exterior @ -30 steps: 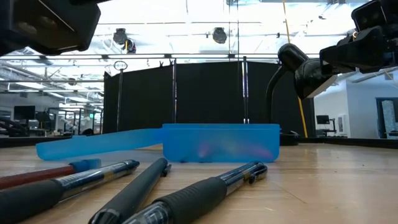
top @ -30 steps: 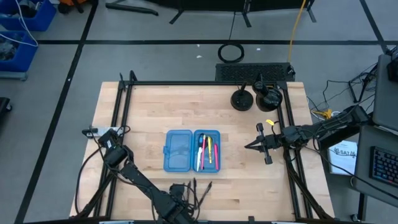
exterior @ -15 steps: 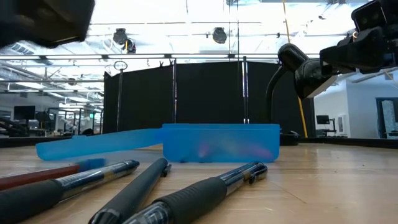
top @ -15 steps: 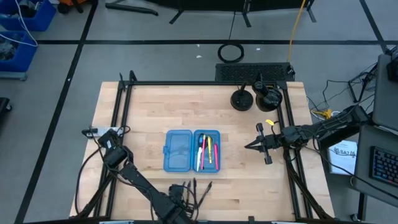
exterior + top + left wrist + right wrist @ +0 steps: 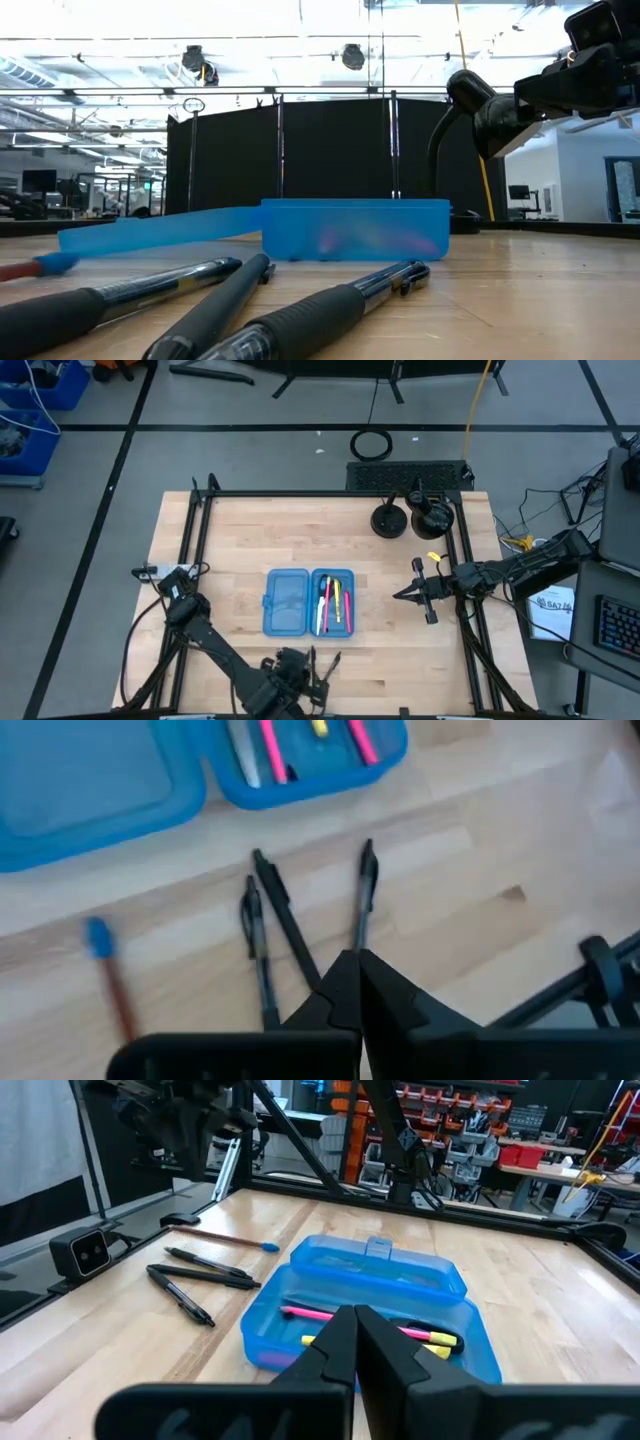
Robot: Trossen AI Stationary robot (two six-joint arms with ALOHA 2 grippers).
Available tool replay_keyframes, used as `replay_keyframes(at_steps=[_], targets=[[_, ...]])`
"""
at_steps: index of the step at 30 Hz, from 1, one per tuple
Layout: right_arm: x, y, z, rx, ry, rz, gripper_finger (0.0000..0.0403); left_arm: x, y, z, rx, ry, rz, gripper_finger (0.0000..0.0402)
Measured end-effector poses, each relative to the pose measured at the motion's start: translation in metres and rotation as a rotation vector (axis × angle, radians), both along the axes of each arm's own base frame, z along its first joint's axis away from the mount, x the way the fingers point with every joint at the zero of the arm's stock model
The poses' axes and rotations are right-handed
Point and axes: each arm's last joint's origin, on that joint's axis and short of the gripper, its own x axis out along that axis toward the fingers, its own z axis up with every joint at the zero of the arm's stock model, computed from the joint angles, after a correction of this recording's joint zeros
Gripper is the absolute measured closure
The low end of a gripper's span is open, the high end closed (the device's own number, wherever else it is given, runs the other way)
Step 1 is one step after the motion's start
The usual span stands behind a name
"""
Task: Pick & place school supplies into a supply box
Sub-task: Put the brown pencil into the blue supply box
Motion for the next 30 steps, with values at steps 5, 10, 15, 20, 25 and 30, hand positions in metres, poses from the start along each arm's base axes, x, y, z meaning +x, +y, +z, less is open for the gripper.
replay_keyframes(at_steps=[5,10,15,20,25,30], targets=[[0.0,0.0,0.0,0.018,0.006,-0.001,0.0403,0.001,0.003,-0.013,-0.106,0.179,-0.08,0.0383],[0.0,0.0,-0.002,0.015,0.02,-0.002,0.0403,-0.026,-0.003,-0.039,-0.227,0.518,-0.092,0.0354],[0.0,0.0,-0.002,0.014,0.025,-0.002,0.0403,-0.051,-0.015,-0.054,-0.253,0.642,-0.003,0.0294],[0.0,0.0,-0.002,0.014,0.021,-0.002,0.0403,-0.054,-0.011,-0.057,-0.138,0.603,-0.005,0.0215],[0.0,0.0,0.001,0.026,-0.007,-0.001,0.0403,-0.04,0.012,-0.056,-0.091,0.651,-0.02,0.016],[0.0,0.0,0.001,0.065,-0.003,-0.004,0.0403,-0.024,0.038,-0.065,-0.082,0.71,-0.074,0.0153]])
